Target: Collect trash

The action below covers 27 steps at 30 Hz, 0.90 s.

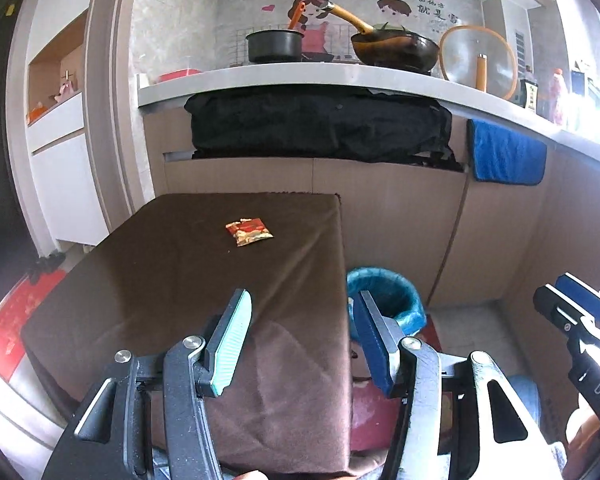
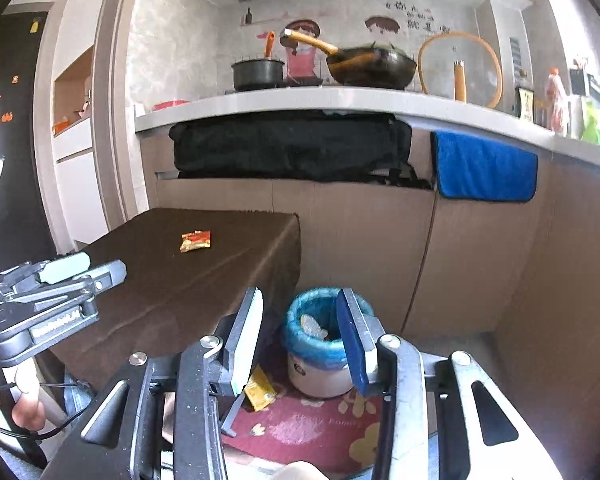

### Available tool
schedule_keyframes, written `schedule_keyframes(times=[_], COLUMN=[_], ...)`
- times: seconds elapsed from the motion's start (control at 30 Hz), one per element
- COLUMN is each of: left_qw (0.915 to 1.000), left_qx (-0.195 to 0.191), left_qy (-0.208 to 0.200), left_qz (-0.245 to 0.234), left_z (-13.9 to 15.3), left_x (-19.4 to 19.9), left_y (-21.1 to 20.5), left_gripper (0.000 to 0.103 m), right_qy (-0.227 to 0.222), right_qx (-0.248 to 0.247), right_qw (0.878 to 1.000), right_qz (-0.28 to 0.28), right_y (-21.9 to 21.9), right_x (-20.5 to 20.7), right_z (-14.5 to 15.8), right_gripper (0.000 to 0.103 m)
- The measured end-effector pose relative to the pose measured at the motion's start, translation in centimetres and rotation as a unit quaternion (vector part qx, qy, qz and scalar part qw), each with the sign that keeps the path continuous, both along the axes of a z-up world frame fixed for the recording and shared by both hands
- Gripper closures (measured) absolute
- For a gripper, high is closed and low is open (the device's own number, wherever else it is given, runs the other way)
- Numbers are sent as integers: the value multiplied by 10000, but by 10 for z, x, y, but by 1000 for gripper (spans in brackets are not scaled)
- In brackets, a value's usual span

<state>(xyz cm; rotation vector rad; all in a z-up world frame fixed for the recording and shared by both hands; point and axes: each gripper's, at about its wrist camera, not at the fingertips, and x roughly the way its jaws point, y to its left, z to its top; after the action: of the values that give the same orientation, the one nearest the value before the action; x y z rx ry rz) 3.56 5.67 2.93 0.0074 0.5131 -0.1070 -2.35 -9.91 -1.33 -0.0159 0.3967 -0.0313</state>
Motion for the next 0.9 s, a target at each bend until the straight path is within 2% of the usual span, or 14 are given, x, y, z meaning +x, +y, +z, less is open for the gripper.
schedule_keyframes(times=[0.43, 0.9], left_qw=[9999, 9996], left_qx=[33, 76], left_qy=[167, 268], left_qz=[-12, -42], left_z=[-3, -5], left_x=[4, 4], left_y=[-2, -6], left_gripper=[49, 49], right_qy=[255, 311], right_qx=[38, 113], right_qw=[9997, 9994], right_qz=[-18, 38], right_y=[-4, -10], right_x=[7, 7], right_z=[-10, -12], right_gripper=[66, 66])
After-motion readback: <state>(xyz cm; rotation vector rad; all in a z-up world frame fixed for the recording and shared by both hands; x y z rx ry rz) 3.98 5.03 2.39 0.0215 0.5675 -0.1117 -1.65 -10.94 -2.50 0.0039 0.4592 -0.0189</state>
